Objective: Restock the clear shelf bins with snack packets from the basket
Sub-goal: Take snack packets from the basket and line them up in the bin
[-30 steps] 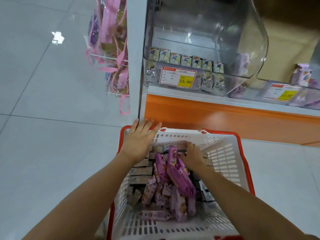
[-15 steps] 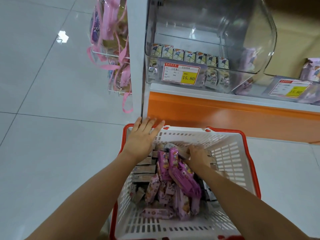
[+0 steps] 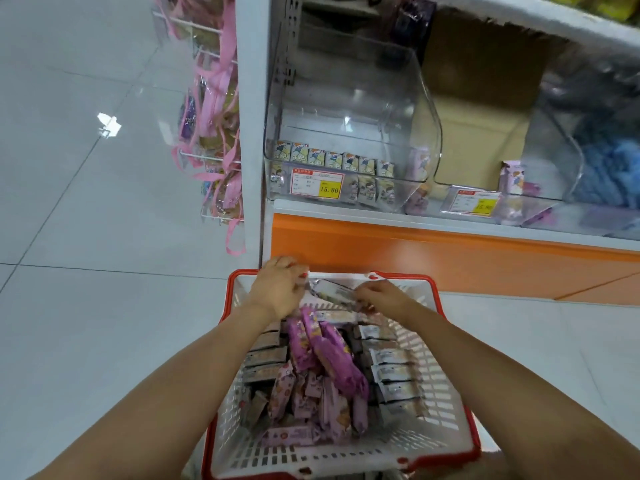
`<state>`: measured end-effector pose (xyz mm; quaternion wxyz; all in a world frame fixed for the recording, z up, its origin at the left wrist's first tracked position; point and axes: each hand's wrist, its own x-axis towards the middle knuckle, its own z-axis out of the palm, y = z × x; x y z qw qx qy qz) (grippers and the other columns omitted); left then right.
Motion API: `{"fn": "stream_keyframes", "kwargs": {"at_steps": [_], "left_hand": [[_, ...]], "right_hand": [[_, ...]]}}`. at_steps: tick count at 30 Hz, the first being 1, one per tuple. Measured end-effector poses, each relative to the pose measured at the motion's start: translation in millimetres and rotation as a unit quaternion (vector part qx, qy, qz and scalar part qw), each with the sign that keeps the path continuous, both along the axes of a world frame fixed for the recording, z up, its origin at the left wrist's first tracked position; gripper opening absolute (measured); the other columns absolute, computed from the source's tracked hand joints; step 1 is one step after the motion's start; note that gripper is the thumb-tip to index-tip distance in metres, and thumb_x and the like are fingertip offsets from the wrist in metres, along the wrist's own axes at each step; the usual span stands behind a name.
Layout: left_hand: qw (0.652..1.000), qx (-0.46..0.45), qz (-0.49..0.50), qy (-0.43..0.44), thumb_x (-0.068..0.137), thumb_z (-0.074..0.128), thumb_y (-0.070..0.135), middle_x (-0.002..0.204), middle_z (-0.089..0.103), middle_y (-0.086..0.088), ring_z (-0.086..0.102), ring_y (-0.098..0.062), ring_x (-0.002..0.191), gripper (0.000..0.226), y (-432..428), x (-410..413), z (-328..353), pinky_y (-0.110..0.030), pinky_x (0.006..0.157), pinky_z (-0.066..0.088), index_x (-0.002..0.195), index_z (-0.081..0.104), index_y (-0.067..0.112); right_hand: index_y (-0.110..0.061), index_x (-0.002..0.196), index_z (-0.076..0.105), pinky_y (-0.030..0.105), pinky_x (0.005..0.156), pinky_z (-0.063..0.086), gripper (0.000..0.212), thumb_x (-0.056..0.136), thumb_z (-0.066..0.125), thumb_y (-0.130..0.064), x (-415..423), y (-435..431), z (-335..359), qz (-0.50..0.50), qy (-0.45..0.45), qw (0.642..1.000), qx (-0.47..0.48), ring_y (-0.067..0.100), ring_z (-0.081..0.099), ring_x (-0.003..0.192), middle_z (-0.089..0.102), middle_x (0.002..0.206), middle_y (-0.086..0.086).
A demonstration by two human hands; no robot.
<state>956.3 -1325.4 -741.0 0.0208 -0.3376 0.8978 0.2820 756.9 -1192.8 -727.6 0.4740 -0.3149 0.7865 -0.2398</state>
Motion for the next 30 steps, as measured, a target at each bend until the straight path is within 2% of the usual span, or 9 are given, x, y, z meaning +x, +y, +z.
{"fn": "stream_keyframes", "kwargs": {"at_steps": [2,4,6,8,14,18,21,26,30], "left_hand": [[0.986,0.133,0.075,0.064,0.101,0.049,0.024,0.136,0.055,-0.009,0.055,-0.024,0.113,0.038,4.4,-7.1,23.8,-0.028,0.093,0.045,0.138,0.053,0.016],[0.930,0.285,0.162,0.164,0.102,0.049,0.019,0.103,0.064,-0.011,0.054,-0.018,0.083,0.022,12.1,-11.4,49.0,-0.020,0.065,0.042,0.113,0.062,0.005],[0.869,0.368,0.219,0.246,0.101,0.051,0.014,0.079,0.060,-0.004,0.055,-0.016,0.075,0.019,17.1,-11.7,72.8,-0.022,0.069,0.042,0.085,0.060,0.012],[0.843,0.398,0.226,0.283,0.100,0.052,0.015,0.077,0.064,-0.003,0.059,-0.017,0.073,0.017,19.3,-11.0,89.0,-0.031,0.073,0.045,0.086,0.061,0.015],[0.854,0.342,0.241,0.309,0.100,0.054,0.019,0.075,0.061,-0.011,0.053,-0.015,0.059,0.019,21.0,-7.1,123.9,-0.018,0.054,0.047,0.092,0.060,0.003],[0.834,0.322,0.289,0.343,0.100,0.053,0.020,0.072,0.062,-0.012,0.055,-0.018,0.061,0.024,23.0,-5.0,134.1,-0.029,0.064,0.048,0.080,0.059,0.007],[0.818,0.367,0.267,0.353,0.101,0.051,0.020,0.069,0.063,-0.008,0.056,-0.016,0.059,0.019,24.3,2.1,144.9,-0.027,0.062,0.049,0.089,0.060,0.008],[0.861,0.417,0.136,0.259,0.095,0.059,0.016,0.080,0.074,-0.002,0.065,-0.013,0.075,0.012,24.3,16.1,150.9,-0.031,0.079,0.053,0.101,0.069,0.015],[0.885,0.401,0.086,0.219,0.084,0.073,0.011,0.071,0.070,0.006,0.060,-0.004,0.061,0.018,35.3,12.3,151.0,-0.021,0.063,0.045,0.101,0.070,0.013]], "right_hand": [[-0.007,0.072,0.064,0.028,0.070,0.053,0.028,0.097,0.054,-0.017,2.7,-1.8,26.8,-0.053,-0.077,0.995,-0.030,0.019,0.061,0.068,0.062,0.072,0.007],[-0.005,0.061,0.058,0.035,0.072,0.053,0.041,0.099,0.050,-0.016,5.3,-3.7,51.3,-0.097,-0.142,0.984,-0.054,0.025,0.060,0.065,0.060,0.062,0.010],[-0.003,0.064,0.058,0.035,0.070,0.053,0.042,0.101,0.045,-0.017,8.7,-3.1,74.0,-0.111,-0.182,0.974,-0.073,0.026,0.057,0.065,0.058,0.062,0.014],[-0.003,0.075,0.060,0.034,0.072,0.052,0.038,0.103,0.040,-0.017,12.1,0.3,91.0,-0.098,-0.210,0.969,-0.082,0.024,0.057,0.066,0.059,0.067,0.013],[-0.007,0.122,0.063,0.027,0.075,0.053,0.029,0.099,0.054,-0.022,21.1,9.7,119.3,-0.012,-0.144,0.976,-0.161,0.019,0.064,0.082,0.069,0.096,0.008],[-0.016,0.116,0.062,0.035,0.080,0.053,0.036,0.083,0.076,-0.015,30.3,7.8,137.1,0.023,-0.055,0.972,-0.227,0.020,0.062,0.086,0.067,0.108,0.009],[-0.017,0.111,0.061,0.033,0.077,0.051,0.032,0.083,0.073,-0.005,32.9,4.4,143.5,0.019,-0.040,0.966,-0.255,0.021,0.057,0.088,0.063,0.104,0.011],[-0.014,0.122,0.057,0.024,0.078,0.057,0.039,0.087,0.068,-0.002,29.9,-1.4,147.2,-0.090,-0.105,0.946,-0.293,0.024,0.064,0.097,0.055,0.126,0.013],[-0.010,0.116,0.049,0.020,0.068,0.056,0.036,0.087,0.067,0.000,45.3,-9.6,142.8,-0.163,-0.097,0.932,-0.309,0.017,0.062,0.090,0.055,0.113,0.012]]}}
